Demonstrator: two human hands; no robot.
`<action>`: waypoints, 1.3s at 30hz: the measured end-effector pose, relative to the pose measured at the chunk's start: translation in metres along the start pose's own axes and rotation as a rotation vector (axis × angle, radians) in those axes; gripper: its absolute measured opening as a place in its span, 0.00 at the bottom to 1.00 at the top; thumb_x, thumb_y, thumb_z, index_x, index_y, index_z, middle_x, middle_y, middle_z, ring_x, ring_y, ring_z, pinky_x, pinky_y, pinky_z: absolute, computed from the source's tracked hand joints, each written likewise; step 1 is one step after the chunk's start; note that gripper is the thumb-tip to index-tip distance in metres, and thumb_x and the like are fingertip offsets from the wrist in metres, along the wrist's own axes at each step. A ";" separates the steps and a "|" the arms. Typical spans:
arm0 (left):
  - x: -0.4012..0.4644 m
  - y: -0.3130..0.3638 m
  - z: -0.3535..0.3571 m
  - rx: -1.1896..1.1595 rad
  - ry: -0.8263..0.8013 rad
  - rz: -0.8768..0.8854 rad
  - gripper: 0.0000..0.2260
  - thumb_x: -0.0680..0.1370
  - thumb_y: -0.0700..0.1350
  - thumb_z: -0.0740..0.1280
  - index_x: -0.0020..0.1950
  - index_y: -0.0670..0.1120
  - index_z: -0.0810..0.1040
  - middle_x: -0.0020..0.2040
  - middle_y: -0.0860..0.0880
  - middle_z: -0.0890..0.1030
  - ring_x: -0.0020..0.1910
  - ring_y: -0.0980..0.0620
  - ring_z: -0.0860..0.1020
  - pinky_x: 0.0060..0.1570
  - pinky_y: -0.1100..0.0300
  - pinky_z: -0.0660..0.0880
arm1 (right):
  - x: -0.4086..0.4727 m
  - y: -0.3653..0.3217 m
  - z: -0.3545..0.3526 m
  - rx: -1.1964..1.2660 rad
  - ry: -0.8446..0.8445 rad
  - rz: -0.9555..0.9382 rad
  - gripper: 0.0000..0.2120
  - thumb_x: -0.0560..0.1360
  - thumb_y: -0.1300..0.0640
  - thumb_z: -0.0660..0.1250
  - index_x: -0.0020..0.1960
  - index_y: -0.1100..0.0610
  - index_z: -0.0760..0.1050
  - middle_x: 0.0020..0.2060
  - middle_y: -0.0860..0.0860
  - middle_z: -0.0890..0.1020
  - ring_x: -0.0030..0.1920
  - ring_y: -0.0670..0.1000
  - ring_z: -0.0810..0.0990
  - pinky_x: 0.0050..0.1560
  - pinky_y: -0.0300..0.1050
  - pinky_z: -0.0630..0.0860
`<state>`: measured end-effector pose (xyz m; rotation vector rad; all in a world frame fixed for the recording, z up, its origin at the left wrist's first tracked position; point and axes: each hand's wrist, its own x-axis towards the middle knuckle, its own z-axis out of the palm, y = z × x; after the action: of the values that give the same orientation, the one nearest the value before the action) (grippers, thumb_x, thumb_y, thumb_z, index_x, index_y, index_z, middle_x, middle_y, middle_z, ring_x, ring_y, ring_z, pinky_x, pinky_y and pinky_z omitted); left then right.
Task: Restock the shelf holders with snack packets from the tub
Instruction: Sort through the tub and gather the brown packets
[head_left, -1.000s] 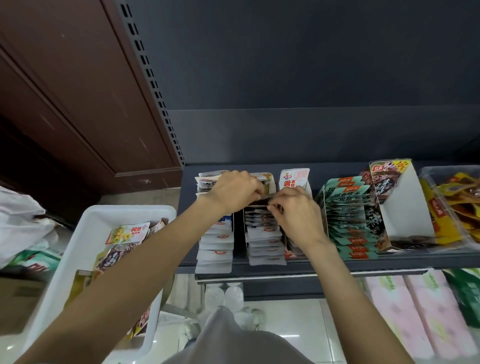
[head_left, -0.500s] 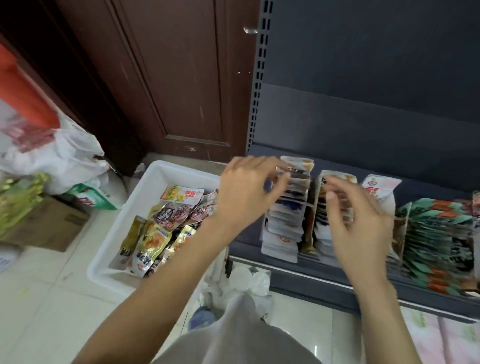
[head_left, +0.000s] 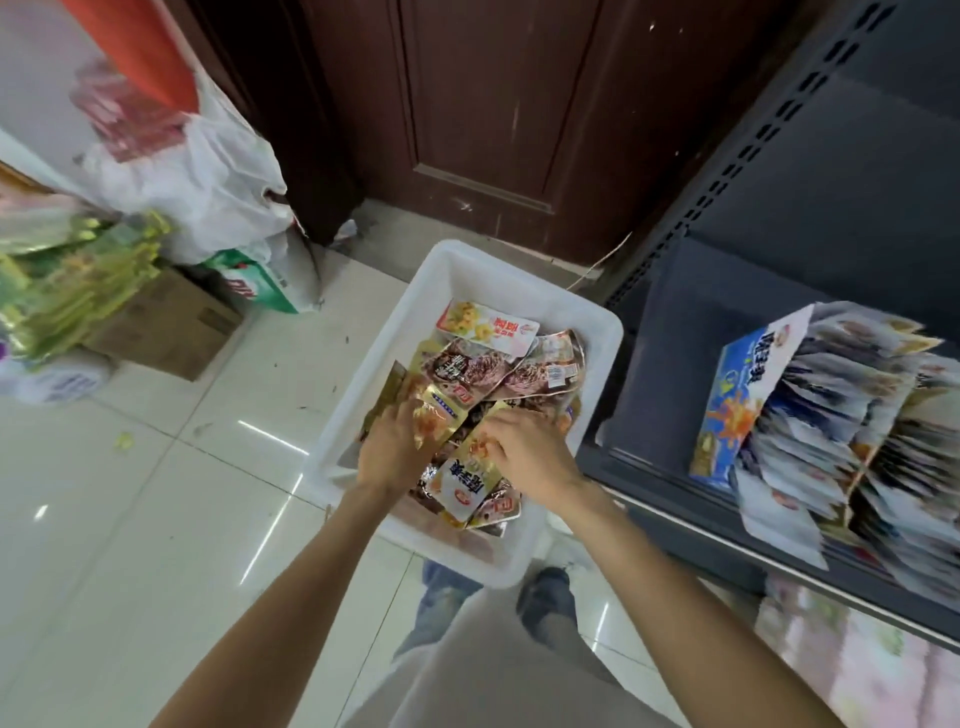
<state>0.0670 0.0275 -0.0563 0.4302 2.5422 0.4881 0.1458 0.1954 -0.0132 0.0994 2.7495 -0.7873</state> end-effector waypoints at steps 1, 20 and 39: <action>0.005 -0.004 0.006 0.021 -0.027 -0.005 0.26 0.78 0.54 0.63 0.74 0.46 0.62 0.70 0.43 0.69 0.65 0.44 0.72 0.62 0.48 0.73 | 0.010 0.003 0.011 -0.055 -0.086 -0.040 0.13 0.78 0.60 0.63 0.62 0.54 0.77 0.62 0.50 0.78 0.63 0.49 0.74 0.70 0.49 0.65; 0.023 -0.017 -0.007 -0.096 0.064 0.110 0.18 0.79 0.48 0.65 0.68 0.49 0.71 0.51 0.45 0.82 0.44 0.47 0.80 0.42 0.58 0.76 | -0.003 0.002 -0.026 0.541 0.354 0.518 0.06 0.76 0.59 0.68 0.53 0.57 0.76 0.44 0.48 0.81 0.43 0.50 0.81 0.41 0.45 0.76; -0.041 0.079 -0.084 -1.331 -0.460 0.072 0.33 0.65 0.37 0.75 0.66 0.53 0.70 0.57 0.45 0.81 0.55 0.43 0.81 0.48 0.50 0.79 | -0.095 -0.021 -0.090 1.260 0.681 0.402 0.13 0.76 0.58 0.67 0.57 0.46 0.71 0.45 0.52 0.85 0.43 0.52 0.84 0.43 0.46 0.82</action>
<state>0.0721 0.0602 0.0620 0.0806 1.3248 1.6681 0.2115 0.2263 0.0978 1.2779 2.0405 -2.4950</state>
